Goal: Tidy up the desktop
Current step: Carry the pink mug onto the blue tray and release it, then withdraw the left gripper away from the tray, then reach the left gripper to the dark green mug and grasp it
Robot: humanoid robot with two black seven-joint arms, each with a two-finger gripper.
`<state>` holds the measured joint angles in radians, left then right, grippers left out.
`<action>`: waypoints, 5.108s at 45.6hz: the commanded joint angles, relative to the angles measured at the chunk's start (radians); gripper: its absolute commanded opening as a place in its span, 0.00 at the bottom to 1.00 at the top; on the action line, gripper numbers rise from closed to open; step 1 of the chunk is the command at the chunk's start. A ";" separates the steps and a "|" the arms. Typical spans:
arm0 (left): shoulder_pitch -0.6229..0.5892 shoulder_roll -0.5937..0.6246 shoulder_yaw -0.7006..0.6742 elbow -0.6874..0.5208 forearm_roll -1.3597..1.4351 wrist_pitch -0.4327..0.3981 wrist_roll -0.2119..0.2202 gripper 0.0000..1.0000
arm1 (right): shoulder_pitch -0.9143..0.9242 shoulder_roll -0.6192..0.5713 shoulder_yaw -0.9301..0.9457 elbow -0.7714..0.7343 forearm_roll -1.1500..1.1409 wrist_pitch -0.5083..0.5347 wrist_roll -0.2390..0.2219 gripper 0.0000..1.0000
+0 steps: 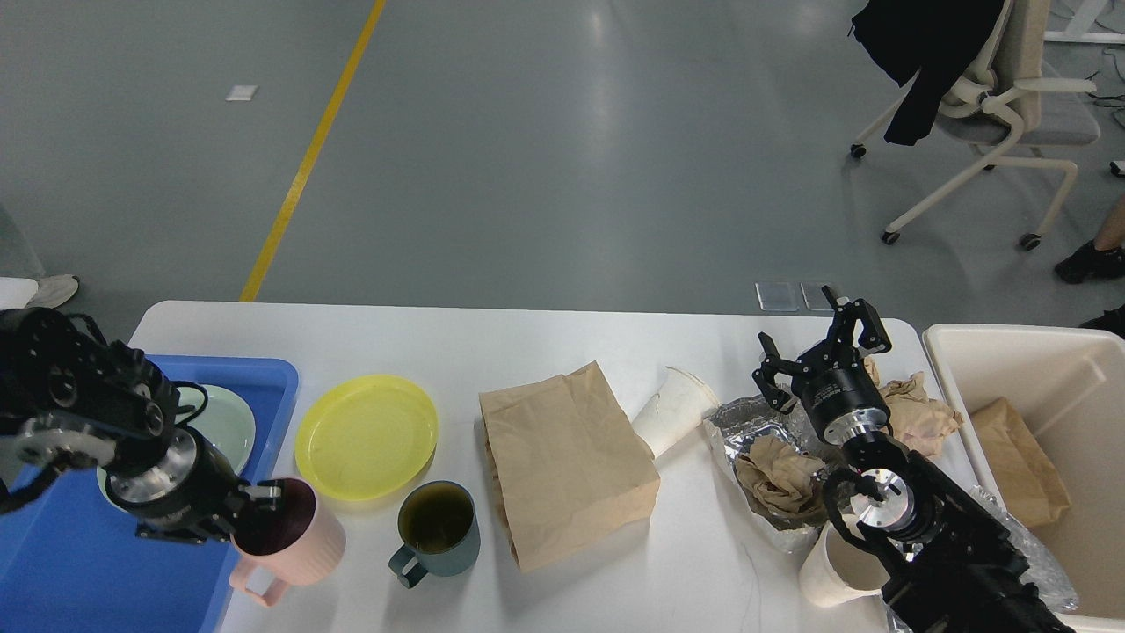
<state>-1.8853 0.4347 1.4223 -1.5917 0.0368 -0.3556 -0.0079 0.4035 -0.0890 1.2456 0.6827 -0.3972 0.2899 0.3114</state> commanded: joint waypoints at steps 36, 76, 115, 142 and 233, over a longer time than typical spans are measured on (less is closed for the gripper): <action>-0.111 0.582 0.055 0.330 0.353 -0.378 -0.001 0.00 | 0.000 0.000 0.000 0.000 0.000 0.000 0.000 1.00; 0.914 0.481 -0.770 1.044 0.499 -0.414 -0.104 0.00 | 0.000 0.000 0.000 -0.002 0.000 0.000 0.000 1.00; 0.959 0.476 -0.746 1.009 0.387 -0.301 -0.096 0.93 | 0.000 0.000 0.000 0.000 0.000 0.000 0.000 1.00; -0.199 0.234 0.204 0.216 0.137 -0.198 -0.089 0.88 | 0.000 0.000 0.000 0.000 0.000 0.000 0.000 1.00; 0.295 -0.435 -0.154 0.211 -0.222 0.254 -0.003 0.32 | 0.000 0.000 0.000 0.000 0.000 0.000 0.000 1.00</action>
<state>-1.5944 0.0006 1.2675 -1.3814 -0.1872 -0.1297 -0.0140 0.4034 -0.0890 1.2456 0.6831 -0.3973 0.2899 0.3114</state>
